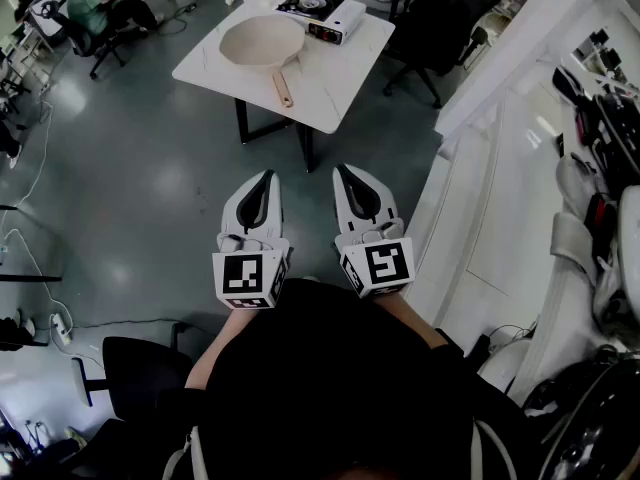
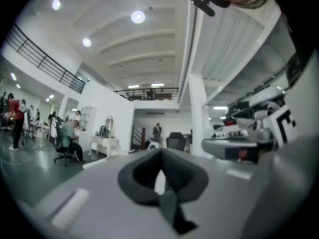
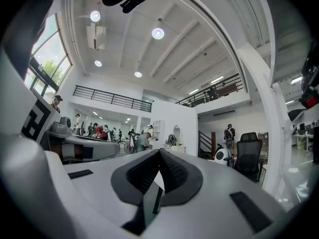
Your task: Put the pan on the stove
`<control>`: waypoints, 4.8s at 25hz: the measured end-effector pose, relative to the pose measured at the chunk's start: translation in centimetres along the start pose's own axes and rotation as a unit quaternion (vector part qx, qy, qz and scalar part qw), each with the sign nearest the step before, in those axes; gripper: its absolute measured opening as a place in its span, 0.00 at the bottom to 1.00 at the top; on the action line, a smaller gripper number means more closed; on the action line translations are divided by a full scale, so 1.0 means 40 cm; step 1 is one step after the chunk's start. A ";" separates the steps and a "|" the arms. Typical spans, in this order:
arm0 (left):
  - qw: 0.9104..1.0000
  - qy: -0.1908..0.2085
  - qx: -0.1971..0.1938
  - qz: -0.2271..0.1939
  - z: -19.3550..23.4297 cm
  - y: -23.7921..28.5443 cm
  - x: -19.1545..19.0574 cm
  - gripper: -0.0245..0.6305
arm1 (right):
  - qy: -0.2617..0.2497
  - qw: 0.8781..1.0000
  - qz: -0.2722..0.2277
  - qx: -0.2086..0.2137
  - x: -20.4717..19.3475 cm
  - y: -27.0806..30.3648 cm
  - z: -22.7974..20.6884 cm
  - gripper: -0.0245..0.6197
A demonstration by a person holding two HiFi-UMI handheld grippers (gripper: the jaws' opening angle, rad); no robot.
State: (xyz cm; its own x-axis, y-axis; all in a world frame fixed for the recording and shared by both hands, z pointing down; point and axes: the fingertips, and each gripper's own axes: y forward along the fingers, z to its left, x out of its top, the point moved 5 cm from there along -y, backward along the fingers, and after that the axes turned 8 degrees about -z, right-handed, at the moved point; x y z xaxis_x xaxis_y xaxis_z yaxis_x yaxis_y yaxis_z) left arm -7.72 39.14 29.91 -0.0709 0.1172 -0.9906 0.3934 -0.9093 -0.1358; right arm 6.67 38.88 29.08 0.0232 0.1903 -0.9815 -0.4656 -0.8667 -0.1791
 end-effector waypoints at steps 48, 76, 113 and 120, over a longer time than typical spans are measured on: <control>0.984 -0.138 -0.072 0.082 0.342 0.569 -0.247 0.30 | 0.097 0.991 0.080 0.053 -0.309 0.555 -0.204 0.27; 0.895 -0.323 -0.140 0.273 0.518 0.881 -0.611 0.40 | 0.193 0.940 0.261 0.103 -0.625 0.822 -0.258 0.28; 0.789 -0.464 -0.317 0.249 0.430 0.960 -0.752 0.47 | 0.433 0.711 0.383 0.401 -0.799 0.842 -0.172 0.35; 0.800 -0.454 -0.324 0.222 0.431 0.962 -0.744 0.41 | 0.461 0.709 0.356 0.397 -0.799 0.843 -0.176 0.31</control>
State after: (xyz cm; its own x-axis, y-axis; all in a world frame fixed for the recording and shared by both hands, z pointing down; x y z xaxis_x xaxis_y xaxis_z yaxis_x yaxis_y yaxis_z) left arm -6.26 -6.22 54.46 -0.3143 -0.7655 -0.5615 0.9358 -0.3494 -0.0475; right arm -3.54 0.31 53.93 -0.0704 -0.8651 -0.4967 -0.9926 0.0112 0.1211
